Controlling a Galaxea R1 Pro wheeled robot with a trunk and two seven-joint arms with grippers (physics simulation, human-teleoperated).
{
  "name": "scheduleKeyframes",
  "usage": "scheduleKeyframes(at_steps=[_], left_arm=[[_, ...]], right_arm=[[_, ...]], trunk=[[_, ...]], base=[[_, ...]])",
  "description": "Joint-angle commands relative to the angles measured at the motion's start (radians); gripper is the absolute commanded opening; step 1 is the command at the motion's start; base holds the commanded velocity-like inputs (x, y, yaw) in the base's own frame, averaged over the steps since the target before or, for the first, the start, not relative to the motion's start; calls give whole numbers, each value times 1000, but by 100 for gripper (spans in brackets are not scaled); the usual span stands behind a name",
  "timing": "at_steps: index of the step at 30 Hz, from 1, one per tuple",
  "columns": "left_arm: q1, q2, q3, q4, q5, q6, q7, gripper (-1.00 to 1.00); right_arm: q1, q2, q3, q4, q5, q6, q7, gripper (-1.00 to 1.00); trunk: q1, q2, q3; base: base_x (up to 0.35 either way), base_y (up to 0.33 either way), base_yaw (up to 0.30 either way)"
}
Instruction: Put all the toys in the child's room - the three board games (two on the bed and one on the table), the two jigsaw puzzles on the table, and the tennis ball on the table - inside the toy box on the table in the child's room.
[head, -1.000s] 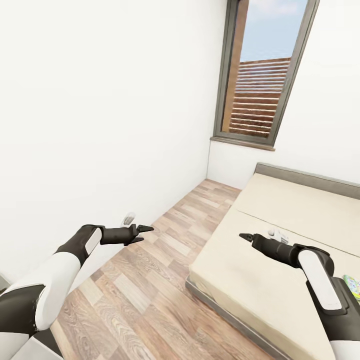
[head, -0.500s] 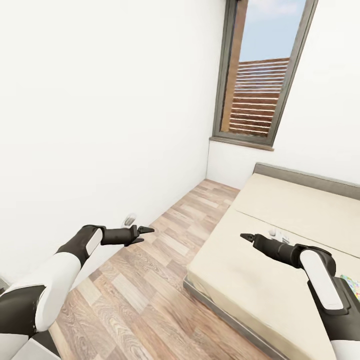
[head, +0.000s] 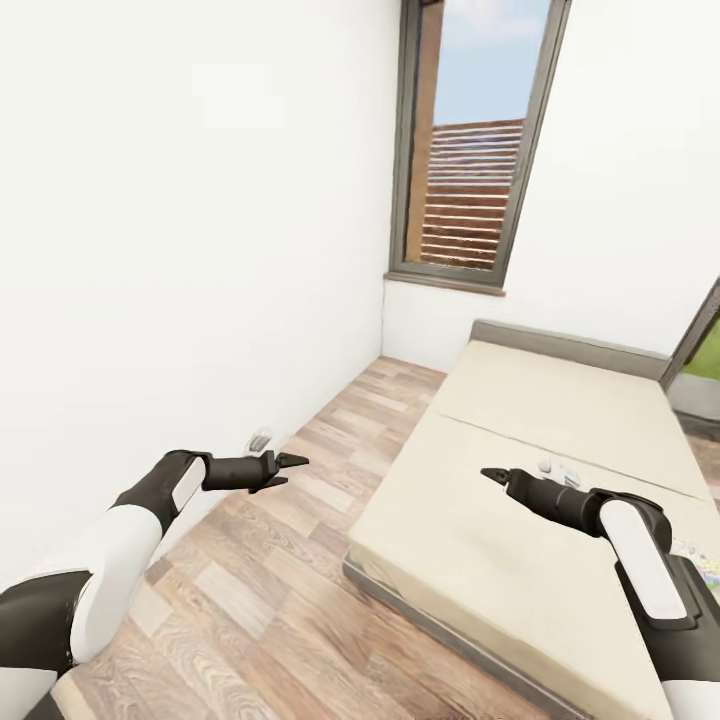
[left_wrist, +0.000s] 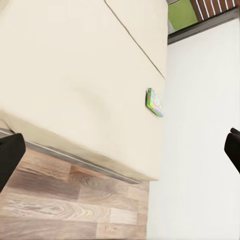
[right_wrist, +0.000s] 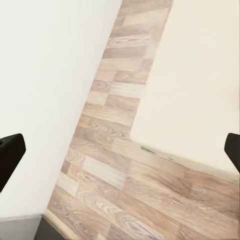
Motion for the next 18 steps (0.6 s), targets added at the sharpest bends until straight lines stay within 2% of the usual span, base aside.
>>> scheduleKeyframes(at_steps=[1, 12, 18], left_arm=[[-1, 0, 4, 0, -1, 5, -2, 100], [-1, 0, -1, 0, -1, 5, -2, 100], [-1, -1, -1, 1, -1, 5, -2, 100]], right_arm=[[-1, -1, 0, 1, -10, 3, -10, 100], [-1, -1, -27, 2, -12, 30, -10, 100], [-1, -1, -39, 3, -12, 42, -10, 100]], trunk=[[1, -2, -2], [1, -2, -2], [1, -2, -2]], base=[[0, 0, -279], [0, -2, -280], [0, -90, -280]])
